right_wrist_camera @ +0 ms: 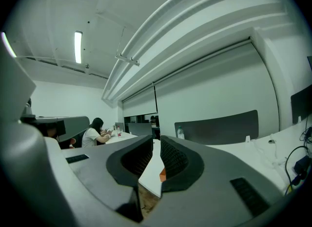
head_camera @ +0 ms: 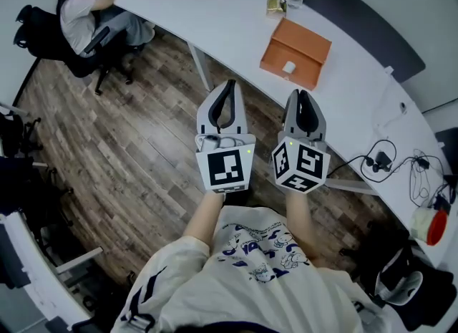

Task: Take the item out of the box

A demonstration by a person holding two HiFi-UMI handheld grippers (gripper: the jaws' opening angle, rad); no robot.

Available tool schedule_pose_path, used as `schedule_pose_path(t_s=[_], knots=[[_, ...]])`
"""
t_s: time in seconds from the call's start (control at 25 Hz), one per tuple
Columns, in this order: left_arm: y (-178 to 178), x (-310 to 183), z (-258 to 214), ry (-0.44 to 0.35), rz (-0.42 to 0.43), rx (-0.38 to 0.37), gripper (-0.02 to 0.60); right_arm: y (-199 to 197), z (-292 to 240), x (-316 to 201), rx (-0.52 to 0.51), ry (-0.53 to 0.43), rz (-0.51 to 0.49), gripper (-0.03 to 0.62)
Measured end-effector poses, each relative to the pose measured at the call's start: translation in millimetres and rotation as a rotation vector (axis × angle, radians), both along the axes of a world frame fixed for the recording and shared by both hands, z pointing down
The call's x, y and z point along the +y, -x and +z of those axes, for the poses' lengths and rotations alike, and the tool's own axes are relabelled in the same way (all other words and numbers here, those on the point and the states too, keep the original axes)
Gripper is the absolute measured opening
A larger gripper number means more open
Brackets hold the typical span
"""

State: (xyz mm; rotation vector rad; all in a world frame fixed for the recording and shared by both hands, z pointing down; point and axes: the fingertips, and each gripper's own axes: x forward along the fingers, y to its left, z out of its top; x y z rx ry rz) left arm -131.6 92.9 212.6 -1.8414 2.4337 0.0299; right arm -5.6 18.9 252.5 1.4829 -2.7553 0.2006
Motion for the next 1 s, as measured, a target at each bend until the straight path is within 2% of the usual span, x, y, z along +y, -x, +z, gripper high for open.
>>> schedule_pose_path(t_s=[0.16,0.36,1.0], knots=[[15,-19,3,0.009,0.024,0.003,0.018,11,1,-15,0.008,-0.002,0.026,0.064],[25,-37,5,-0.023,0.051,0.034,0.018,18,5,-26,0.019,-0.003,0.053,0.066],[20,-83,26,0.048,0.115,0.039,0.018,16,20,-63,0.049,0.04,0.087,0.064]])
